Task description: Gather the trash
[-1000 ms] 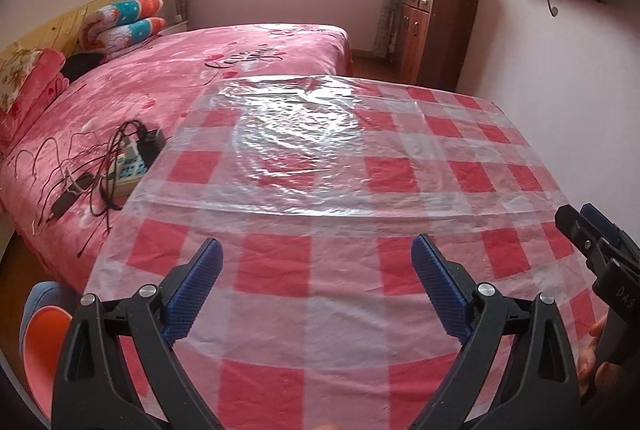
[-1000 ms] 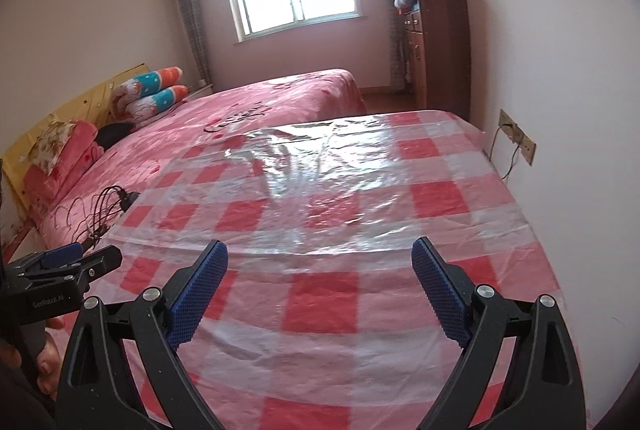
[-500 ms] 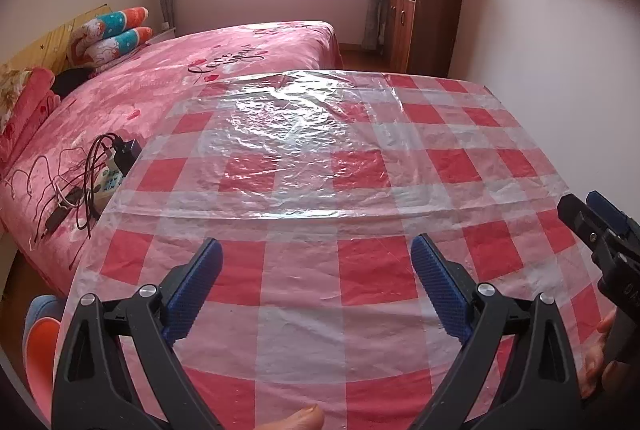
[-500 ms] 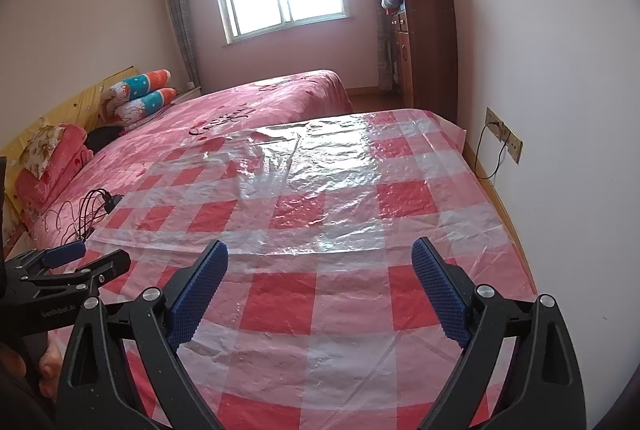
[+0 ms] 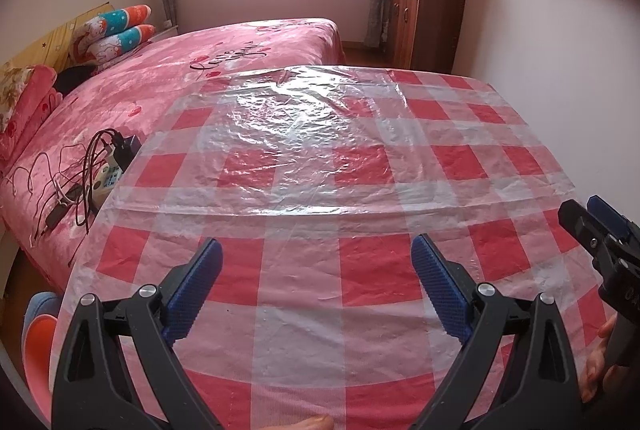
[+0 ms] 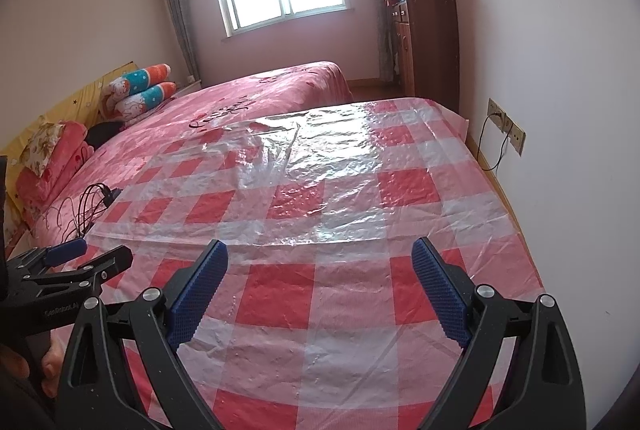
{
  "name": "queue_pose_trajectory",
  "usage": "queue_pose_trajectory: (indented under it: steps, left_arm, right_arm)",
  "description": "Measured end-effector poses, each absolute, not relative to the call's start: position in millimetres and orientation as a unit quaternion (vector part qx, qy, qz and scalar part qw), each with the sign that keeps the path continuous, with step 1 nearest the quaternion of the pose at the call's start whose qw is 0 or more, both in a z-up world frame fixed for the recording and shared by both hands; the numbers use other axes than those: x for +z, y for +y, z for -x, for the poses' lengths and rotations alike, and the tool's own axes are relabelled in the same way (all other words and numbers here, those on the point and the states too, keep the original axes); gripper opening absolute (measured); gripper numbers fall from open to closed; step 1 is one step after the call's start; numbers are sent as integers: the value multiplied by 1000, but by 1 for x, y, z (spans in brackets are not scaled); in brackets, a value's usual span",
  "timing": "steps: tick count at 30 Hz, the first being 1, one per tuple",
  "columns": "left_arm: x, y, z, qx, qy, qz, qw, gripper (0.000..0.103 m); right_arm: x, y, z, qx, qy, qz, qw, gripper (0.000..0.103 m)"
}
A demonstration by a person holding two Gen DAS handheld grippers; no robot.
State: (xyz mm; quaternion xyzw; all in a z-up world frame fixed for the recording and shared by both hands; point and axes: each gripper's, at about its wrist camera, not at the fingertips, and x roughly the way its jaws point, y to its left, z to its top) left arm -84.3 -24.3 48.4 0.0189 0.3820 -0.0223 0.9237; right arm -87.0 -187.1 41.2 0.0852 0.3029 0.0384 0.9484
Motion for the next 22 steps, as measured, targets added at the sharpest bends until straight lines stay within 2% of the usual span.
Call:
queue_pose_trajectory:
  steps: [11,18,22]
  left_arm:
    - [30,-21,72,-27,402,-3,915,96]
    - [1,-18,43,-8,455,4,891,96]
    - [0,-25,34,-2,453,-7,892,96]
  right_arm:
    - [34,-186,78,36,329,-84,940,92]
    - [16,-182,58,17,401,-77,913,92]
    - [5,-178,47,2,437,-64,897,93]
